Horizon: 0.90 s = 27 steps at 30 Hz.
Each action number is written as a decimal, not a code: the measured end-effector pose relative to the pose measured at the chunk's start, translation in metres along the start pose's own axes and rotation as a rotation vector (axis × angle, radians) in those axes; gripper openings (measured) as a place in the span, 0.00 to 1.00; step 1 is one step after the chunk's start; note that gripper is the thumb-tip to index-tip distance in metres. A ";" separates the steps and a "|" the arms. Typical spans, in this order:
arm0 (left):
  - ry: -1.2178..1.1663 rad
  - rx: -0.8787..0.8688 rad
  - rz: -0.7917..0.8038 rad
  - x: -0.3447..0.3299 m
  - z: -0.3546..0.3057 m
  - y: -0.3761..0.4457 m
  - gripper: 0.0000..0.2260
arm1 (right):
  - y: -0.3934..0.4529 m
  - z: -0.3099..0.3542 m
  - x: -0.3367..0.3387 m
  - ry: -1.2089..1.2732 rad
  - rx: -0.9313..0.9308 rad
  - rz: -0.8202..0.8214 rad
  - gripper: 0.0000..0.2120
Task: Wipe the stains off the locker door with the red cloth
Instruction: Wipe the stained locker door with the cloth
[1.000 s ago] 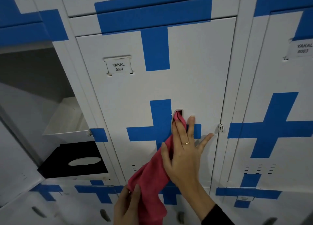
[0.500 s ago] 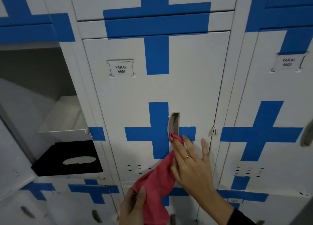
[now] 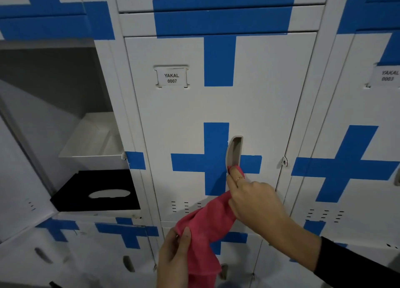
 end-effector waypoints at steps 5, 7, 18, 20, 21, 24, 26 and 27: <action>-0.012 -0.017 0.042 0.003 0.003 -0.001 0.08 | -0.001 0.001 -0.005 0.057 -0.005 0.008 0.19; 0.002 -0.011 0.041 0.005 0.003 0.001 0.08 | -0.003 -0.004 -0.006 0.142 -0.042 -0.012 0.18; 0.013 -0.032 0.069 0.007 0.013 0.010 0.06 | -0.051 -0.034 -0.051 -0.010 -0.166 0.015 0.35; 0.003 -0.035 0.077 0.006 0.016 0.010 0.05 | -0.051 -0.042 -0.053 -0.012 -0.225 -0.009 0.35; 0.001 -0.035 0.087 0.004 0.017 0.009 0.04 | -0.051 -0.046 -0.052 -0.017 -0.260 -0.026 0.35; -0.015 -0.044 0.132 -0.002 0.022 0.005 0.05 | -0.044 -0.055 -0.043 0.008 -0.371 -0.097 0.35; -0.009 -0.048 0.164 -0.007 0.025 0.003 0.07 | -0.037 -0.053 -0.032 0.062 -0.407 -0.152 0.34; -0.004 -0.046 0.173 -0.009 0.027 0.003 0.08 | -0.034 -0.050 -0.028 0.092 -0.403 -0.176 0.34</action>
Point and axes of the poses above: each hand's wrist, its own y-axis towards the middle knuckle, its own x-axis out of the back of the hand, z = x × y, the point moved 6 cm from there along y, towards the middle knuckle, and after that the axes turned 14 degrees about -x, right-handed, at the moved point
